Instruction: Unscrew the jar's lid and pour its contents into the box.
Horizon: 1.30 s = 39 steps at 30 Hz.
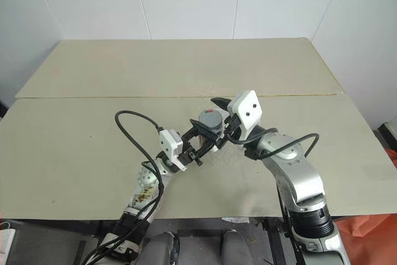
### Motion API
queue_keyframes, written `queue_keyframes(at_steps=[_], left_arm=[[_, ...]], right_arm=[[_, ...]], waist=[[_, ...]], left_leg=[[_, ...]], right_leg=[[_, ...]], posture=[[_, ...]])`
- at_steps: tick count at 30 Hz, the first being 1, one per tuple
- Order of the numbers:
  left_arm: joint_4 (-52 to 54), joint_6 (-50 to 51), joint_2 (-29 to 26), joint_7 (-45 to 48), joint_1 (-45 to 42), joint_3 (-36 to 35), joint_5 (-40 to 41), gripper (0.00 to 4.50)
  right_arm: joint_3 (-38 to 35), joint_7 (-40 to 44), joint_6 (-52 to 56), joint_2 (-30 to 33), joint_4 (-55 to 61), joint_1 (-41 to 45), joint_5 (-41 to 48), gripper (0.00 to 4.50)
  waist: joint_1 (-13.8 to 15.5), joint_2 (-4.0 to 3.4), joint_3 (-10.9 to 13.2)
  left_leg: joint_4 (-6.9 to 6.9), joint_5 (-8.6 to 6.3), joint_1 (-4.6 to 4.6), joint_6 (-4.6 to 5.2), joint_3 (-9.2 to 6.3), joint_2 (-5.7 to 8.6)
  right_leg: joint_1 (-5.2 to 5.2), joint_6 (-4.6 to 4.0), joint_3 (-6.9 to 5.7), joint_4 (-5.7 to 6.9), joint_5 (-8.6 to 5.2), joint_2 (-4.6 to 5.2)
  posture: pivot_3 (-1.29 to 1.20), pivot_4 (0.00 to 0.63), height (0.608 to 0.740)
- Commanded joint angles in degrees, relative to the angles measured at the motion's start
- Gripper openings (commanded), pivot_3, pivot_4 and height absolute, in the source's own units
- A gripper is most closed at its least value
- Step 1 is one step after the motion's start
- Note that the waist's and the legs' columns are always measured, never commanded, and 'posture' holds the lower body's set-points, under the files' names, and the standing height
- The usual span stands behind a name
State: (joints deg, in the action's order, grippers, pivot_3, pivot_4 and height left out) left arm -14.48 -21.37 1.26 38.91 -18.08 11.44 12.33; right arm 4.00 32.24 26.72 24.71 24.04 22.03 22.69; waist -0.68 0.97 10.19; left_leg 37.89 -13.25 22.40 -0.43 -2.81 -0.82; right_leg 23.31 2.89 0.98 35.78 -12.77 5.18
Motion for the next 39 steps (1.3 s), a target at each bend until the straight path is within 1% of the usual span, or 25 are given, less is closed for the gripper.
queue_keyframes(at_steps=[1,12,23,28,31,33,39], left_arm=[[2.0,-1.5,0.1,0.0,-0.2,-0.2,0.5,1.95],[1.5,-1.4,-0.2,0.6,-0.4,-0.5,0.9,1.95],[0.5,-1.9,-0.1,1.6,-1.0,-0.6,1.3,1.95],[0.3,-1.9,-0.1,1.7,-1.1,-0.7,1.2,1.95],[0.2,-1.9,0.0,1.7,-1.1,-0.7,1.1,1.95],[0.2,-2.0,0.1,1.6,-1.1,-0.6,0.9,1.95],[-0.1,-2.2,0.0,1.7,-1.2,-0.3,0.6,1.95]], right_arm=[[-3.3,-0.3,-1.7,1.2,1.4,-1.3,-0.4,4.44],[-9.2,1.2,-2.0,6.1,4.3,-8.5,1.8,4.44],[-14.3,3.0,-3.0,9.3,3.5,-11.9,3.0,4.44],[-15.8,7.9,-2.8,11.6,5.4,-13.3,6.6,4.44],[-15.2,8.8,-1.7,11.8,8.0,-12.9,8.7,4.44],[-13.6,8.2,-1.0,11.0,9.6,-11.8,9.5,4.44],[-7.9,5.6,-0.9,7.1,10.1,-7.4,8.1,4.44]], waist=[[0.0,0.0,0.0],[0.0,0.0,0.0],[0.0,0.01,0.0],[0.1,0.01,0.0],[0.0,0.02,0.0],[0.0,0.02,0.0],[0.0,0.02,0.0]], left_leg=[[0.0,0.0,0.0,0.0,0.0,0.0],[0.0,0.0,0.0,0.0,0.0,-0.01],[0.0,0.0,0.0,0.0,0.01,0.0],[0.0,0.0,0.0,0.0,0.01,0.0],[0.0,0.0,0.0,0.0,0.02,0.0],[0.0,0.0,0.0,0.0,0.0,-0.01],[0.0,0.0,-0.03,0.0,0.0,0.0]], right_leg=[[0.0,0.0,0.0,0.0,0.0,0.0],[-0.01,0.11,0.0,0.0,-0.07,-0.01],[-0.02,0.11,0.0,-0.02,-0.07,0.0],[-0.02,0.11,0.01,-0.01,-0.07,0.0],[-0.02,0.12,0.01,-0.01,-0.07,0.0],[-0.02,0.12,0.01,-0.01,-0.08,-0.01],[-0.03,0.13,0.0,0.0,-0.07,-0.01]], posture=[[0.0,0.15,0.74],[0.0,0.15,0.74],[0.0,0.15,0.74],[0.0,0.15,0.74],[0.0,0.15,0.74],[0.0,0.15,0.74],[0.0,0.15,0.74]])
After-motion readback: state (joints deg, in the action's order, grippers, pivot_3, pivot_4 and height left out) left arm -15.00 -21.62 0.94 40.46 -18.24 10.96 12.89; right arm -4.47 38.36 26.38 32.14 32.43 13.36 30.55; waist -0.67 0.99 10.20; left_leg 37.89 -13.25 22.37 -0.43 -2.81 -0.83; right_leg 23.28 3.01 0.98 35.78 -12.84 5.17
